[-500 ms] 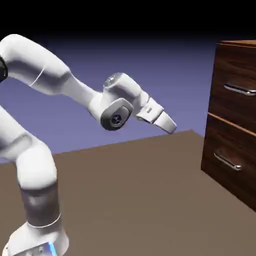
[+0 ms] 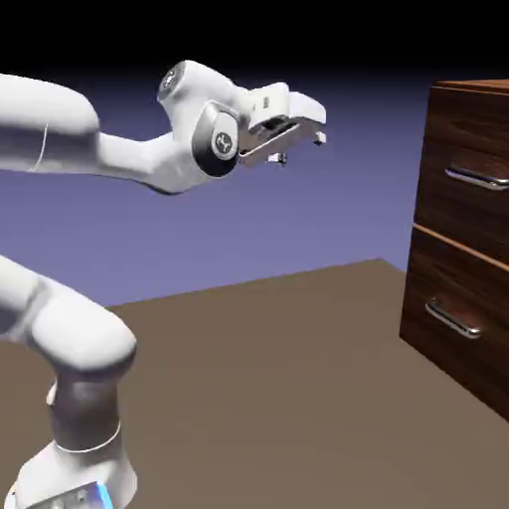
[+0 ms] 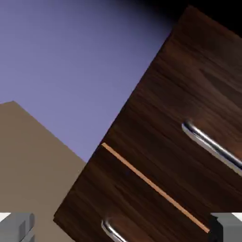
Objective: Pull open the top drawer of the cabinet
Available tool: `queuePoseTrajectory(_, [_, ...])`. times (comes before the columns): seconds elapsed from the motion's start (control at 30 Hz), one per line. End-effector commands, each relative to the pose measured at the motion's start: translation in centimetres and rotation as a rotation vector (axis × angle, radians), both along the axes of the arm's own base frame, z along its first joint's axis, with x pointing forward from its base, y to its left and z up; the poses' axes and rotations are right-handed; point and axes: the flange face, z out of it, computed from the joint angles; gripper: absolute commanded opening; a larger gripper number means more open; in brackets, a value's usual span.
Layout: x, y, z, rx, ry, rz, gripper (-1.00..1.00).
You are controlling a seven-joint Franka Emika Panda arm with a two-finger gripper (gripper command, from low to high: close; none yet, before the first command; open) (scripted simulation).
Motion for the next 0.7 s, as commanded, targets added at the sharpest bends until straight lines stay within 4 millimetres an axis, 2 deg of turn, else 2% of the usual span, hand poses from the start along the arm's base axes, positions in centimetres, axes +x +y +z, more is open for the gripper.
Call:
queuePoseTrajectory(0.0, [-0.4,-0.1,1.0,-0.025,-0.03,0.021,0.0])
queuePoseTrajectory(0.17, [-2.3,-1.3,5.2,-0.139,-0.181,0.097,0.0])
queuePoseTrajectory(0.37, [-3.2,-4.5,8.8,-0.248,-0.347,0.136,0.0])
queuePoseTrajectory(0.53, [-2.3,-8.0,10.5,-0.319,-0.46,0.13,0.0])
queuePoseTrajectory(0.67, [-0.3,-10.9,10.7,-0.368,-0.529,0.106,0.0])
